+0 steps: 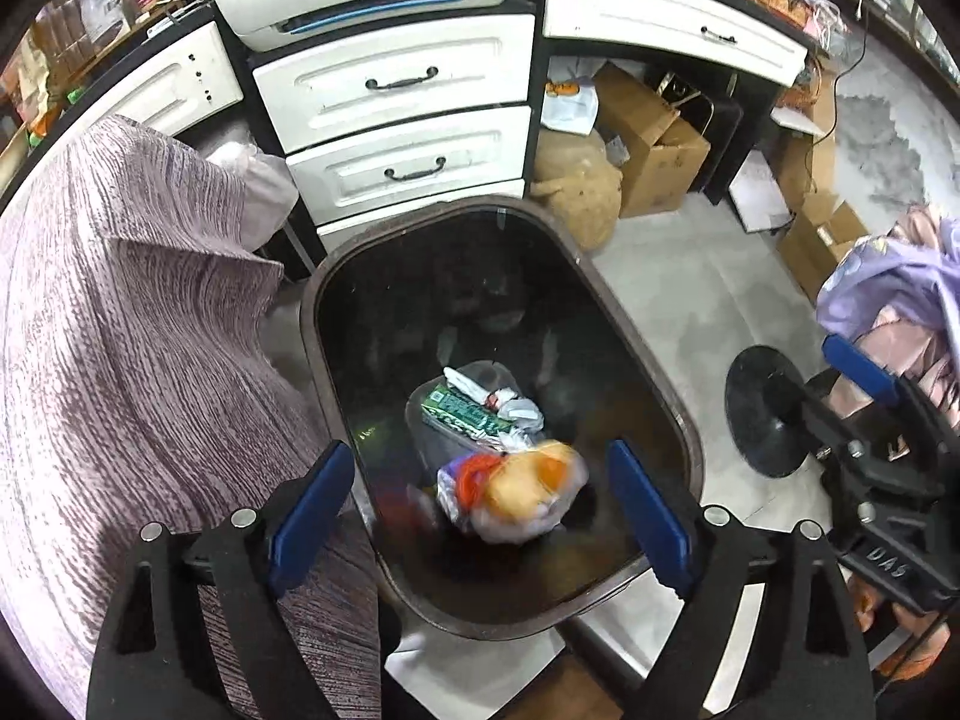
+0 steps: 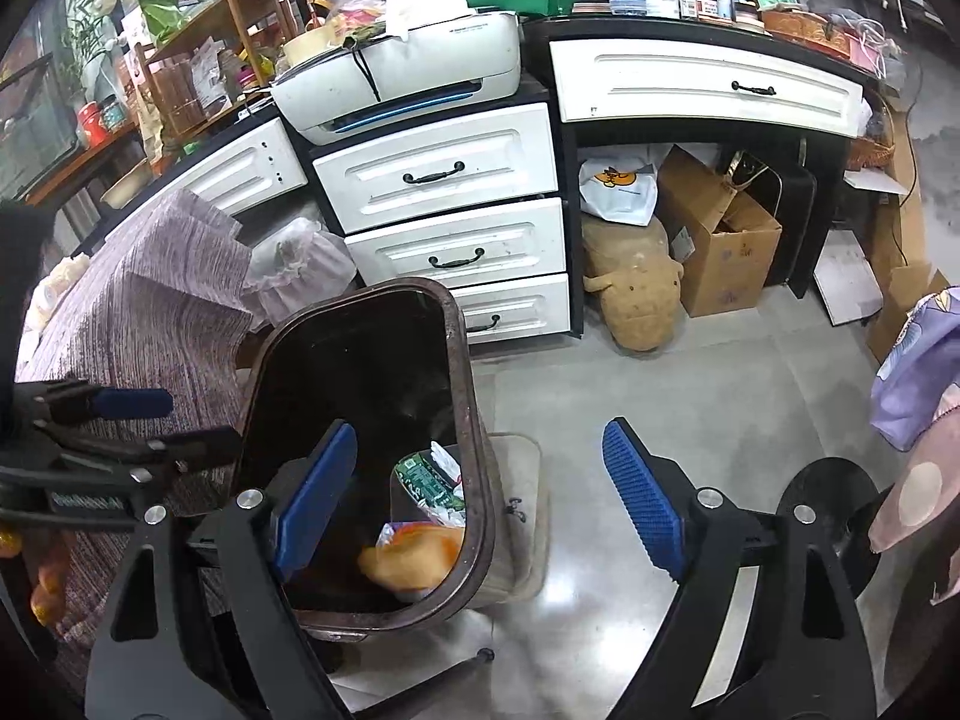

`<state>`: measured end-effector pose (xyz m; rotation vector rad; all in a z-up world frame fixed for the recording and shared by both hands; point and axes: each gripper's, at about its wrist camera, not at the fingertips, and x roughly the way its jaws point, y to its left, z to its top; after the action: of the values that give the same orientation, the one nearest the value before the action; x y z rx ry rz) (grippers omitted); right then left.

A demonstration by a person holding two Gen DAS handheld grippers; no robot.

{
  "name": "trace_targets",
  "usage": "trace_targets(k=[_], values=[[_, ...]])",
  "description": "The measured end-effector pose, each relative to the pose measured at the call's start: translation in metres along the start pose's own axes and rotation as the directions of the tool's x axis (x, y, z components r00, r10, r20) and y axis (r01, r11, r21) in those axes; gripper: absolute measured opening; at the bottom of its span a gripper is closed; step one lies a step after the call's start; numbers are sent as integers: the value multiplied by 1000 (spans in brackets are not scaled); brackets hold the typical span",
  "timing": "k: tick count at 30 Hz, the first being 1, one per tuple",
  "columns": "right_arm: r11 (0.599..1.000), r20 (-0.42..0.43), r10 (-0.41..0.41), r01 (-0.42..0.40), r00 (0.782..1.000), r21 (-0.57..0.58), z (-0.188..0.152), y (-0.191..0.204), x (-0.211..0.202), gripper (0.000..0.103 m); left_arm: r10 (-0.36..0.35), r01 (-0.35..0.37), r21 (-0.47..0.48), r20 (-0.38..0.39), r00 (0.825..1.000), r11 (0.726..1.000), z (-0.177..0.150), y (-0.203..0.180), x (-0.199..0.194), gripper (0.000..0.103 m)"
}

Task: Collect trash
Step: 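Move both tools back over the table toward the clear bag and tissue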

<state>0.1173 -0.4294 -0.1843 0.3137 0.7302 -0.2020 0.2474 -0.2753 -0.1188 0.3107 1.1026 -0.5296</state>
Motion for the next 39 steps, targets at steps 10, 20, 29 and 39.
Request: trace_targets(k=[10,20,29,39], values=[[1000,1,-3,3,1000,4,0,0,-1,84,-44,47,-56,53,998,997,-12,4,-15,86],[1000,7,24,-24,1000,-4,9,12,-4,85,-68,85,-100,166,984,991,-29,22,-70,91],[975,22,180,-176,983,-135,39,76,-24,86,14,40,-185,284,959,982,-65,79,-133,96],[823,-52,487,-479,872,-307,54,208,-46,86,267,-152,-337,328,906,929,-114,166,-184,97]])
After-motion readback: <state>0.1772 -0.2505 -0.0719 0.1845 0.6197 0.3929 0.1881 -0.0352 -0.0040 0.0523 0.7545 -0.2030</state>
